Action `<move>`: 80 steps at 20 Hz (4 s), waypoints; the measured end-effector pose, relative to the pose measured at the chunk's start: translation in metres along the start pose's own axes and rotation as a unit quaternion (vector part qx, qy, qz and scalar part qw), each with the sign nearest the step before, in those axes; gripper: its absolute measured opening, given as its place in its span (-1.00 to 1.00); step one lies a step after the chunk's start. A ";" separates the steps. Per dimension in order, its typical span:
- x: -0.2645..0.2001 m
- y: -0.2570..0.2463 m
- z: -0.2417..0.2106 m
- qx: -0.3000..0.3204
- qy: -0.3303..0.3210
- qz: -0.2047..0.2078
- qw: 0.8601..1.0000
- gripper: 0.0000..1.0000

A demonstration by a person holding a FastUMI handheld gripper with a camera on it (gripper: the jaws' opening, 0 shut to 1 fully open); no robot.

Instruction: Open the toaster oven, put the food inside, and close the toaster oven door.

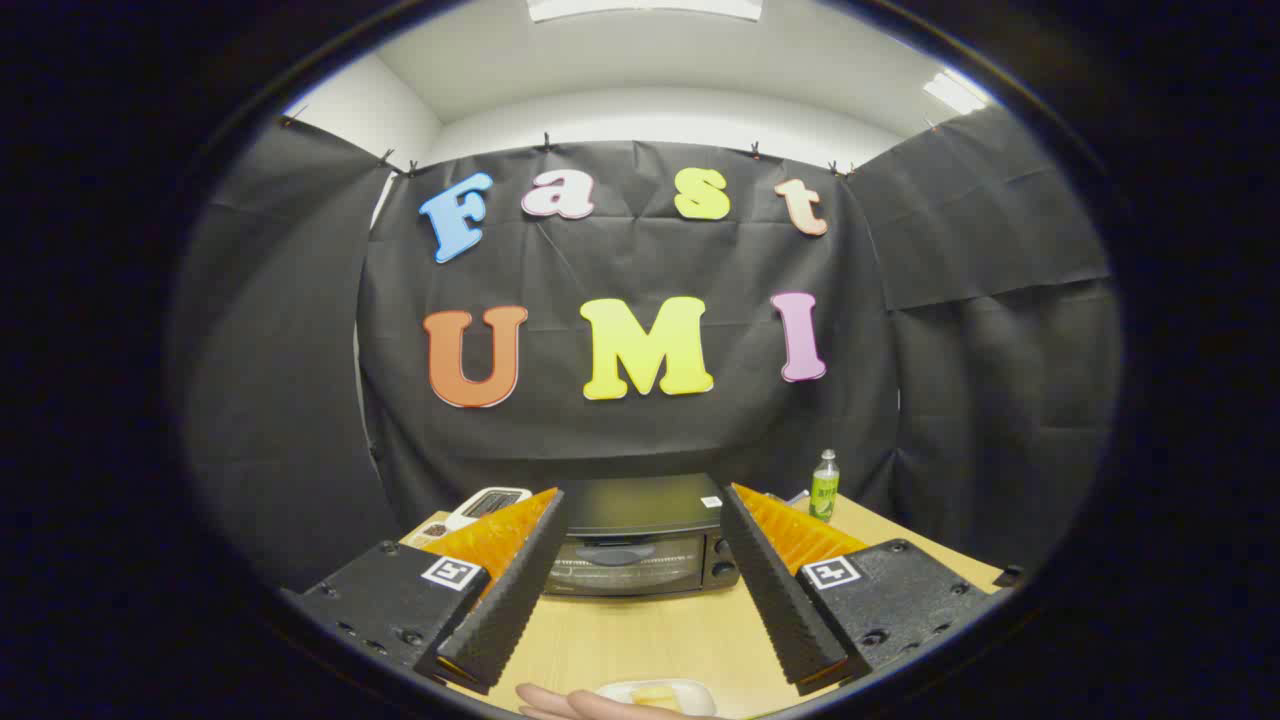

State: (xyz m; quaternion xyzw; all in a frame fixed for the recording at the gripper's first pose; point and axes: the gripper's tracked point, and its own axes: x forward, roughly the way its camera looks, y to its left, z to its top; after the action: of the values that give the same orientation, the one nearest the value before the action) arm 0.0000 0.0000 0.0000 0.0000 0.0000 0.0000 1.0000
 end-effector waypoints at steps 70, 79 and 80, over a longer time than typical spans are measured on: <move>0.133 0.017 -0.243 -0.057 0.184 0.043 0.980 0.98; 0.109 0.011 -0.289 -0.072 0.272 0.052 0.958 0.98; 0.105 0.009 -0.295 -0.070 0.280 0.051 0.956 0.98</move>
State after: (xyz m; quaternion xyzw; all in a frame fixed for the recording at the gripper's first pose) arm 0.1047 0.0090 -0.2950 -0.0701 0.2804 0.0507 0.9560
